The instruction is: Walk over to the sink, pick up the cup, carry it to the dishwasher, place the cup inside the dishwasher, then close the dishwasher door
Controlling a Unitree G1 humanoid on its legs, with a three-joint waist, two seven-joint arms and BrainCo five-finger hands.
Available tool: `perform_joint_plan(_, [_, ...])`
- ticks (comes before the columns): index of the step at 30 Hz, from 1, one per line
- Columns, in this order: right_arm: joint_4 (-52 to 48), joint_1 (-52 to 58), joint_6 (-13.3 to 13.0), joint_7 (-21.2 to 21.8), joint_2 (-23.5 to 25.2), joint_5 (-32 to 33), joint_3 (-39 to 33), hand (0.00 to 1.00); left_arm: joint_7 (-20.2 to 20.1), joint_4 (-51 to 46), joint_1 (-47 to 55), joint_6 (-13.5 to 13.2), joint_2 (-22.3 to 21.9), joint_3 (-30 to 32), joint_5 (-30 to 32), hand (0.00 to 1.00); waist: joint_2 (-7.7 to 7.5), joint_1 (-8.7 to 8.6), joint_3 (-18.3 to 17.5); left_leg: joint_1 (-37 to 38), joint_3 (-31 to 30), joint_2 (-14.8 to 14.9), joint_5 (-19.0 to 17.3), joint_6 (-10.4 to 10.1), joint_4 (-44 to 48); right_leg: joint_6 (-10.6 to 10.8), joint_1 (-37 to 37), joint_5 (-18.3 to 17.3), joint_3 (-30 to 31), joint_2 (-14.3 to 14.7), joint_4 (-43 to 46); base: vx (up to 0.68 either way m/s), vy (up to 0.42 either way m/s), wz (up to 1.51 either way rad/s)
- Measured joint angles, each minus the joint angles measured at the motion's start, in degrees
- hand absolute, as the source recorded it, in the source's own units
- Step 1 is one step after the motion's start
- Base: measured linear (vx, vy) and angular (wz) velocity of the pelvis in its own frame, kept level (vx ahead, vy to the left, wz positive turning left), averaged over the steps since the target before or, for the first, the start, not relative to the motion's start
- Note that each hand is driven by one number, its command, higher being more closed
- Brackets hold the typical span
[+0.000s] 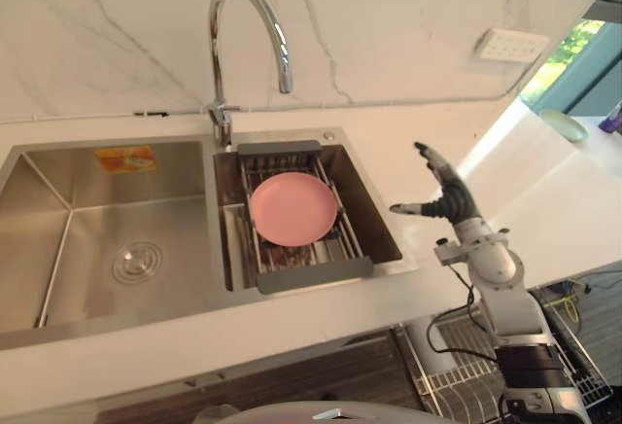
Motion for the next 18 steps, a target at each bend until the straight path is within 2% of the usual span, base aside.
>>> perform_joint_plan(1, [0.0,-0.7,-1.2,0.1,-0.9,-3.1,3.1,0.00,0.0,0.0,-0.1,0.3,0.0,0.0,0.5,0.00,-0.21,0.14,-0.2,0.0,-0.1,0.0,0.0,0.0,0.0,0.0,0.1,0.0,-0.2,0.0,0.0,0.00,0.000,0.00])
perform_joint_plan(8, [1.4,-2.5,-3.5,0.2,-1.1,-11.1,9.1,0.00,0.0,-0.4,-0.2,1.2,0.5,-0.4,1.1,0.00,-0.45,0.66,-0.7,0.1,-1.2,0.0,0.1,0.1,0.0,-0.2,0.9,0.2,-2.1,-0.1,-0.1,0.00,-0.004,0.07])
perform_joint_plan(16, [5.4,-5.9,-4.7,0.1,-3.1,-21.5,15.8,0.00,-0.2,-0.6,-0.5,1.8,0.5,-0.5,2.3,0.00,-0.30,1.37,-1.1,-0.1,-3.0,0.0,0.2,0.0,0.0,-0.2,2.0,0.2,-4.4,-0.2,-0.4,0.00,-0.009,0.10])
perform_joint_plan(18, [7.5,-6.8,-4.9,0.3,-3.3,-23.3,17.1,0.00,-0.4,-0.6,-0.8,1.8,0.6,-0.5,2.5,0.00,-0.27,2.14,-1.1,-0.2,-3.2,0.0,0.2,0.0,0.0,-0.2,2.0,0.2,-4.6,-0.2,-0.4,0.00,-0.015,0.09])
